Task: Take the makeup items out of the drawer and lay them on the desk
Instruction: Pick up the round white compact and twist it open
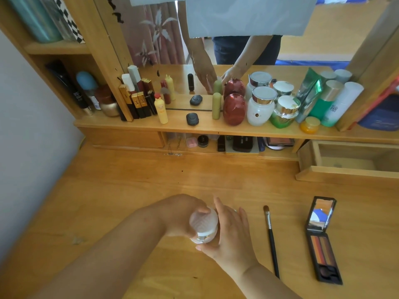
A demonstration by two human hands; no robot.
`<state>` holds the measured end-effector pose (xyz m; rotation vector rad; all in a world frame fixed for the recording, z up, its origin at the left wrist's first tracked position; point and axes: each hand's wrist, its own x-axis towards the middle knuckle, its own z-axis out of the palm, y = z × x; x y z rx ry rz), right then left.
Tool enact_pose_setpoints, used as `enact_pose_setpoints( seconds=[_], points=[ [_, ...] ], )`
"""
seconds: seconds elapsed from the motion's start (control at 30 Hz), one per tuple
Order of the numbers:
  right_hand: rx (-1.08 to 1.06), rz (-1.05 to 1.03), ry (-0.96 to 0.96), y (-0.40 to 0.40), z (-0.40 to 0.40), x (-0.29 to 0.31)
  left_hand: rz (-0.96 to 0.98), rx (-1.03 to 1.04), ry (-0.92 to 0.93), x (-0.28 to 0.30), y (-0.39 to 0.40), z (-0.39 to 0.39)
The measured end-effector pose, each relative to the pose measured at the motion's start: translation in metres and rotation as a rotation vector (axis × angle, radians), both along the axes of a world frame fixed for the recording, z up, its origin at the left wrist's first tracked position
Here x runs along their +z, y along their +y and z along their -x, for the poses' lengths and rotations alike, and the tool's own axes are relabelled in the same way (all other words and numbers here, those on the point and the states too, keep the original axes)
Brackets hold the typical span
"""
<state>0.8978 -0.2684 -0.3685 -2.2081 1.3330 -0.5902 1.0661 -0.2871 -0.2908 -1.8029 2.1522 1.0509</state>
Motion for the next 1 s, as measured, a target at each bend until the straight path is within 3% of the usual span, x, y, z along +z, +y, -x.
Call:
enact_pose_setpoints(
  seconds=[0.13,0.27,0.53,1.0],
  points=[
    [-0.029,0.048,0.014,0.001,0.002,-0.004,-0.151,0.167,0.225,0.0,-0.008,-0.015],
    [-0.051,0.024,0.013,0.001,0.001,-0.004,-0.107,0.306,0.353,0.007,-0.011,-0.02],
    [-0.063,0.016,0.027,0.001,0.001,0.0,-0.033,0.226,0.166,0.009,-0.023,-0.011],
    [-0.029,0.062,0.084,0.003,0.002,-0.002,-0.034,0.223,0.084,0.007,-0.025,-0.012]
  ],
)
